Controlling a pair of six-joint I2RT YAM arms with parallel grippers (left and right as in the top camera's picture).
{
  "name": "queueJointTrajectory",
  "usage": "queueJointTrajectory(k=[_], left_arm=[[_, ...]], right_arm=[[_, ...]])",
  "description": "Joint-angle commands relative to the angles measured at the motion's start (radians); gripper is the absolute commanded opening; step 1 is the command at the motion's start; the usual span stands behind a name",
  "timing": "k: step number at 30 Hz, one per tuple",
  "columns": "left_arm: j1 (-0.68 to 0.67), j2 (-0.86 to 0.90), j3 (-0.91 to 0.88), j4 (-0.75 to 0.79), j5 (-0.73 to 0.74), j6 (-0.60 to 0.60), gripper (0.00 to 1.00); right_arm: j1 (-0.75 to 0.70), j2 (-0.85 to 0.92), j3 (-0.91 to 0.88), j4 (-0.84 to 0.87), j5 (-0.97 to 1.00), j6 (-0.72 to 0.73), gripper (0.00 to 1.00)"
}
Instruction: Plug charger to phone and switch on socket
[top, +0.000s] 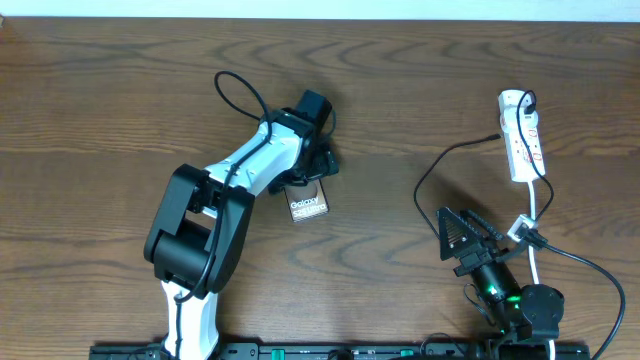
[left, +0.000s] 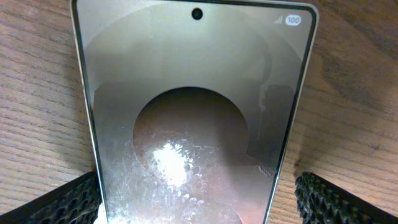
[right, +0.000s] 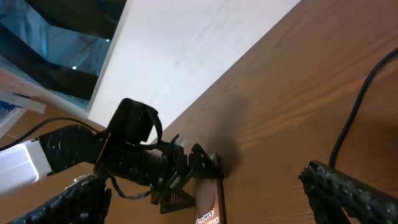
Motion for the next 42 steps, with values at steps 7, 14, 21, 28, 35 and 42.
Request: queueJointTrajectory(k=[7, 14, 21, 28, 35, 42], left_arm=[[0.012, 0.203, -0.109, -0.018, 0.046, 0.05, 1.0], [0.012, 0.231, -0.113, -0.036, 0.028, 0.012, 1.0], [0.011, 0.255, -0.113, -0.041, 0.028, 0.01, 1.0], [0.011, 0.255, -0.113, -0.073, -0.001, 0.01, 1.0], [0.011, 0.256, -0.113, -0.087, -0.024, 0.013, 1.0], [0.009, 0.256, -0.113, -0.072, 0.043, 0.014, 1.0]], right_arm=[[0.001, -0.005, -0.002, -0.004, -0.006, -0.011, 0.99], [0.001, -0.005, -0.001, -0.004, -0.006, -0.011, 0.99], [0.001, -0.005, -0.002, -0.004, -0.006, -0.011, 0.99], [0.001, -0.005, -0.001, -0.004, -0.006, -0.011, 0.99], [0.001, -0.005, -0.001, -0.004, -0.006, -0.011, 0.99], [0.001, -0.005, -0.001, -0.004, -0.006, -0.011, 0.99]])
